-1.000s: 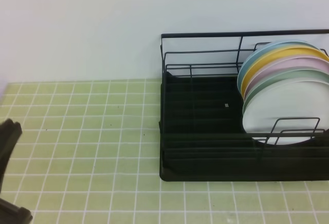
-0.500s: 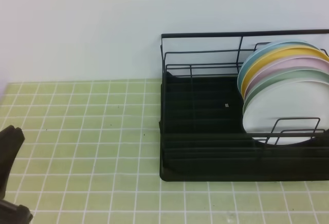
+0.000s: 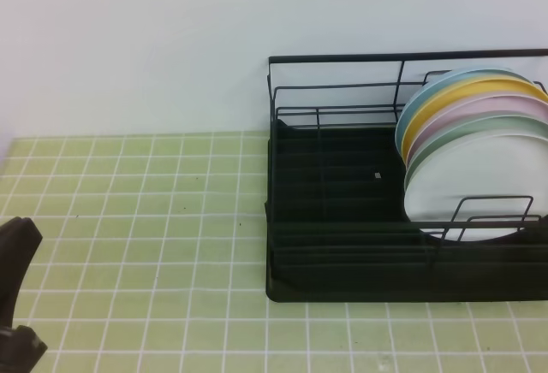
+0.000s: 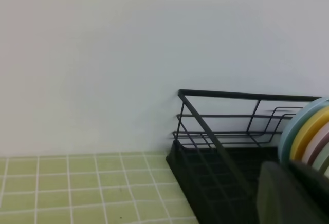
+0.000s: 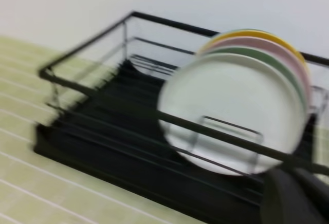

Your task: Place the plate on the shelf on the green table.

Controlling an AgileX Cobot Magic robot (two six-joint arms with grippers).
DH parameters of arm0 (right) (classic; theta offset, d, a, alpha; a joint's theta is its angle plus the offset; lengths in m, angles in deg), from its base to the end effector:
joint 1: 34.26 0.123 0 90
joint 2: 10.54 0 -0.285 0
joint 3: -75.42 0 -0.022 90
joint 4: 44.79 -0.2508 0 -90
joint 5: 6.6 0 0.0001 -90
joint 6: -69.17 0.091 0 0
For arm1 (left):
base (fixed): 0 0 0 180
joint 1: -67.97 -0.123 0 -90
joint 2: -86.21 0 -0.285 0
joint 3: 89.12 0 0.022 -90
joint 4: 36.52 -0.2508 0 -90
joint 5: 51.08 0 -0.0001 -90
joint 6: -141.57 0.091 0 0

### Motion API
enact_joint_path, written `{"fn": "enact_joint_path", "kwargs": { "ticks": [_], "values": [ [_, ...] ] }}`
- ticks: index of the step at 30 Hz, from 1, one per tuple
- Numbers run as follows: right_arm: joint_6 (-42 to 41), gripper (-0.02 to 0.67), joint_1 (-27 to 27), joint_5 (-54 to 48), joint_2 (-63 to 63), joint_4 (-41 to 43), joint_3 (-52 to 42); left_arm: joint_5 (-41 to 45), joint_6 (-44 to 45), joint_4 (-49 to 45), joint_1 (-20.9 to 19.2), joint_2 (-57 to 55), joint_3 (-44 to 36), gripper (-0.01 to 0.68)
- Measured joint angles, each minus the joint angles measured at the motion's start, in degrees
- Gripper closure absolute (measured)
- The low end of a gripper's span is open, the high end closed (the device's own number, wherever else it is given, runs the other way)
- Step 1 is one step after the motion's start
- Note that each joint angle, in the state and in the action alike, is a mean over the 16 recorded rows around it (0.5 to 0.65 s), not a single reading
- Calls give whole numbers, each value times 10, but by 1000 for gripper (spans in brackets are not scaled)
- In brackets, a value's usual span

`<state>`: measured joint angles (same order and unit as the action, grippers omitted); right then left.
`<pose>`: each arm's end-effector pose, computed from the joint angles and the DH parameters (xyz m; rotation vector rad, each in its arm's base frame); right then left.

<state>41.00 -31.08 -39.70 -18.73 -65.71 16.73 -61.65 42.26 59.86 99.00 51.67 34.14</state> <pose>0.0272 0.0193 0.2695 -0.3463 1.6766 0.0744 0.0992 -0.0404 0.2971 0.0737 1.6330 -0.4824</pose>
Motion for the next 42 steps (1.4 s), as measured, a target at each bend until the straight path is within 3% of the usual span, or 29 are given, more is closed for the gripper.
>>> {"fn": "enact_joint_path", "kwargs": {
  "ticks": [8, 16, 26, 42],
  "values": [
    [25, 652, -2, 79, 0, 85, -60, -1, 0, 34, 0, 0, 0, 675],
    [117, 652, -5, 162, 3, 163, -149, -2, 0, 40, 0, 0, 0, 674],
    [206, 652, -5, 154, 7, 217, -186, -2, 0, 40, 0, 0, 0, 674],
    [212, 652, -5, 141, 7, 226, -186, -2, 0, 40, 0, 0, 0, 675]
  ]
}}
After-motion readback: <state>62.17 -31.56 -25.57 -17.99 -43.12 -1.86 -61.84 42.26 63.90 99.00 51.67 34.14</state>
